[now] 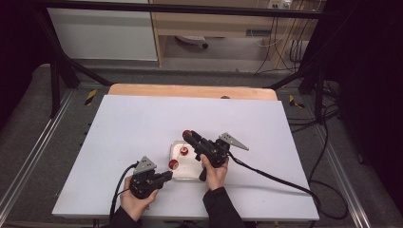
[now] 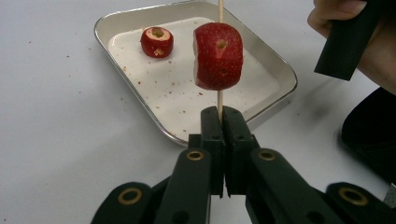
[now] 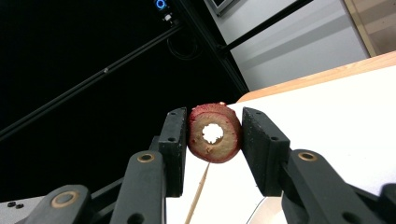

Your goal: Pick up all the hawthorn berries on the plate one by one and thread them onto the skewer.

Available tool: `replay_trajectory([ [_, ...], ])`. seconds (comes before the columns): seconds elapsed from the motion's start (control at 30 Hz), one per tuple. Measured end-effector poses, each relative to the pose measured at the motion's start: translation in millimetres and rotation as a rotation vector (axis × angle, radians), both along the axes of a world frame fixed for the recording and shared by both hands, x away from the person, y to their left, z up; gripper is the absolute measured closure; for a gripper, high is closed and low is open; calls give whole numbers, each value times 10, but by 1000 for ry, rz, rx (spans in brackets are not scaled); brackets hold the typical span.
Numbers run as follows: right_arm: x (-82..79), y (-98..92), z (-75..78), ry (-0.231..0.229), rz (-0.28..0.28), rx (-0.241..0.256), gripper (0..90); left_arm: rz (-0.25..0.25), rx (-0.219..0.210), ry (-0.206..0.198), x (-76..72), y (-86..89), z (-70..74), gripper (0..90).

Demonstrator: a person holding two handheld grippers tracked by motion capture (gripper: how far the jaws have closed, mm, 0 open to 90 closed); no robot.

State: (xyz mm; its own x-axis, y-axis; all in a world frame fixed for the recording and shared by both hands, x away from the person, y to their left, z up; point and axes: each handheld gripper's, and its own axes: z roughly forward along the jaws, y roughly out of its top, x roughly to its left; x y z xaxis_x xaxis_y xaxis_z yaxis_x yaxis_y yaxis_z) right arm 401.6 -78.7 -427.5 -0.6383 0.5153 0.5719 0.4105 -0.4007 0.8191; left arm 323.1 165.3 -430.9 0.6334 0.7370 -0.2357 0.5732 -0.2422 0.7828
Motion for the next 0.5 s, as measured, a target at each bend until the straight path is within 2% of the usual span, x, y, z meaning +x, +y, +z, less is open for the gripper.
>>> replay_trajectory([
  [0.5,-7,21,-35,4,6,-3,622,5,-6,1,8,-3,-3,883],
])
